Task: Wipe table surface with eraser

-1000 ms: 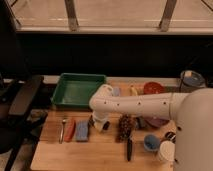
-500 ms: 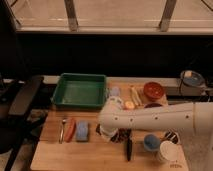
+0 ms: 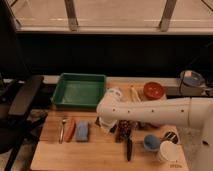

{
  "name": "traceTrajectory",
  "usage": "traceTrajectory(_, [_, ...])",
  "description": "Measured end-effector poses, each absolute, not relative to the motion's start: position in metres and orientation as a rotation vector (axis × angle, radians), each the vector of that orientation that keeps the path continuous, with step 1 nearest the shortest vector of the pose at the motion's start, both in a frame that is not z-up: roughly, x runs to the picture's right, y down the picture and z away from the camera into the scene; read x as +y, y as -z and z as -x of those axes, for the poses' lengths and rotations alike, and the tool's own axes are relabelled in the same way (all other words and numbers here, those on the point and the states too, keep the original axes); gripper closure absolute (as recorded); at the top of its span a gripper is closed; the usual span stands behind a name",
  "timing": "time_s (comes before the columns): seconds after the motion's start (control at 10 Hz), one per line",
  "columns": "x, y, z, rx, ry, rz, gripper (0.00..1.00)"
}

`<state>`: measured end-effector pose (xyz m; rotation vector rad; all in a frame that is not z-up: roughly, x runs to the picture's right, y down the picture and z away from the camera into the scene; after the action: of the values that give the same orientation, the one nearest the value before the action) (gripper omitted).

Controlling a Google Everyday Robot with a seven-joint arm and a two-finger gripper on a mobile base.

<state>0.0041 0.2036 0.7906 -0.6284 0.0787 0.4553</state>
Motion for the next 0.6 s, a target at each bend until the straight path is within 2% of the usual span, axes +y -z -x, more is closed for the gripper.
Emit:
traceTrajectory(0.3, [0.191, -0.815, 0.021, 0.060, -0.415, 0.661, 1.00])
traceTrajectory(0.6, [0.213, -0.807, 0.024, 0.055, -0.401, 0.685, 1.00])
